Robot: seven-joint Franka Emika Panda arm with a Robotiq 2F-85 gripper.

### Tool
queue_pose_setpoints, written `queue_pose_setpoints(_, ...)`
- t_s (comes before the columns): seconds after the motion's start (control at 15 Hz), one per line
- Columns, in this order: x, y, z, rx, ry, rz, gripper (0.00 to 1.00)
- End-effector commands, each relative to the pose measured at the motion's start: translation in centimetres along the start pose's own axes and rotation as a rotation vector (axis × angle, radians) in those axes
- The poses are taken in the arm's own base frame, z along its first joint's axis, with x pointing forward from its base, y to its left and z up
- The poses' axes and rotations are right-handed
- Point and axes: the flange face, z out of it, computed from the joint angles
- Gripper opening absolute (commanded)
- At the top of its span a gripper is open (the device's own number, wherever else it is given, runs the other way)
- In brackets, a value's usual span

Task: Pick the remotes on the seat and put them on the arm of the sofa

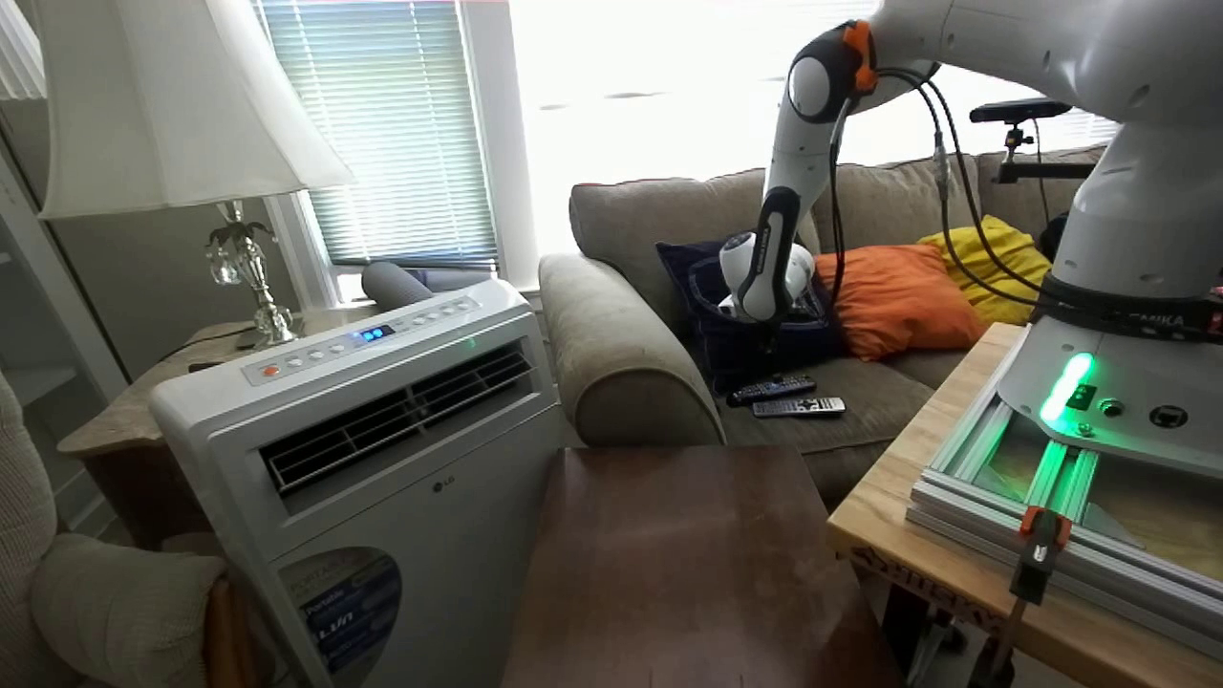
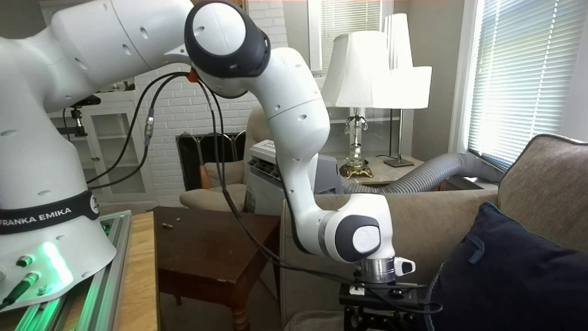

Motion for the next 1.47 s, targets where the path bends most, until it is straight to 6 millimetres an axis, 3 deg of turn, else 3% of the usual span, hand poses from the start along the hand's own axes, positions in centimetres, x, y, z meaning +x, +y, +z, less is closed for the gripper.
queue_pose_setpoints(0.0,1.2,0.2,2.2,-0.039,0.025,-0.060,1.00)
queue_pose_setpoints(0.73,2.4,-0.1,4.7,-0.049,0.027,-0.087,1.00)
queue_pose_setpoints(0.8,2.5,-0.1,4.8,-0.050,0.028,-0.088,0.75)
queue_pose_setpoints(0.87,2.5,-0.1,5.0,-0.049,0.026,-0.087,0.74)
queue_pose_setpoints(1.27,2.3,0.4,4.7,-0.039,0.010,-0.065,0.31)
queue_pose_setpoints(1.4,1.3,0.8,3.0,-0.017,-0.015,-0.063,0.30)
